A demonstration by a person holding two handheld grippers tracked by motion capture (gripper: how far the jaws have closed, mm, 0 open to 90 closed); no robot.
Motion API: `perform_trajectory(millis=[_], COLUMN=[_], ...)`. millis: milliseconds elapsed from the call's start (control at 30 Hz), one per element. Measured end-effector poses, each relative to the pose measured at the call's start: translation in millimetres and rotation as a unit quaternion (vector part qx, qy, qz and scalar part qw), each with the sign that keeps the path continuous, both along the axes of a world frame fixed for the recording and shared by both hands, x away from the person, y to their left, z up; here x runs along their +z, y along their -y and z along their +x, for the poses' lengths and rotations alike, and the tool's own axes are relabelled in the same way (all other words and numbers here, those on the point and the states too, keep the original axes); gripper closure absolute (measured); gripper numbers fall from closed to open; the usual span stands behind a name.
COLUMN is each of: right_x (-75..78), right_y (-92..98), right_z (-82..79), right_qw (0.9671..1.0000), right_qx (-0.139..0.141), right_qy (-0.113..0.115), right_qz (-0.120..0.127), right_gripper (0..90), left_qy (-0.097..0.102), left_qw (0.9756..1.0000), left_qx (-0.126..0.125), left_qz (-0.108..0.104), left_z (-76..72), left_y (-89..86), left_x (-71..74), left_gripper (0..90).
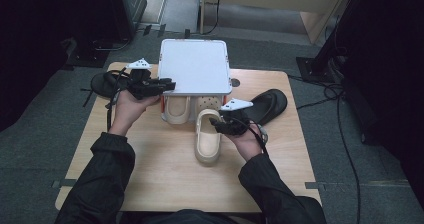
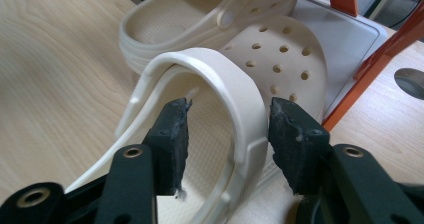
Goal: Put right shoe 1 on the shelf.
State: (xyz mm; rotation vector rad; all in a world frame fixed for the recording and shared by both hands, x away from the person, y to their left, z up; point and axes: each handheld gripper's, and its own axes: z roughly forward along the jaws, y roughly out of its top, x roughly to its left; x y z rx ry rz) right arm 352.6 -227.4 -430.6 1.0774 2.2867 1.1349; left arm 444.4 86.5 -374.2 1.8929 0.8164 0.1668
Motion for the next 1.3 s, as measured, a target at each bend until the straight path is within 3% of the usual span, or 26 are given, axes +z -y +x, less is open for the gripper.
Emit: perform_trajectory(millis=[267,533,700,1033,1300], right_x=[9.7,-1.4,-7.7,-23.6,-46.6], right_y=[12.9,16.3,13.6,10.9,-1.8], right_z=[-21.3,-46.6,-65.2,-92.7,-113.0], right_qw=[0.9998,0.9988,0.9985,0.9969,0.9945], right_qx=[0.006,0.020,0.031,0.052,0.070], right_qy=[0.002,-0.013,0.001,-0.040,-0.072], right_qz=[0.018,0.042,0.046,0.043,0.030], right_gripper=[51.4,64.1,73.1,78.3,79.9], left_qy=[0.000,0.000,0.001,0.006,0.004], left_qw=[1.0000,1.0000,1.0000,0.9999,0.9999], left_qx=[-0.001,-0.001,0.005,0.009,0.012], left_qz=[-0.002,-0.002,0.000,0.005,0.005], left_z=[0.2,0.3,0.1,-0.8,-0.1], left_y=[-0.5,-1.0,-0.4,0.4,-0.4], left_x=[-0.4,-0.7,-0.6,-0.6,-0.7], left_gripper=[68.1,68.5,71.9,73.8,76.6])
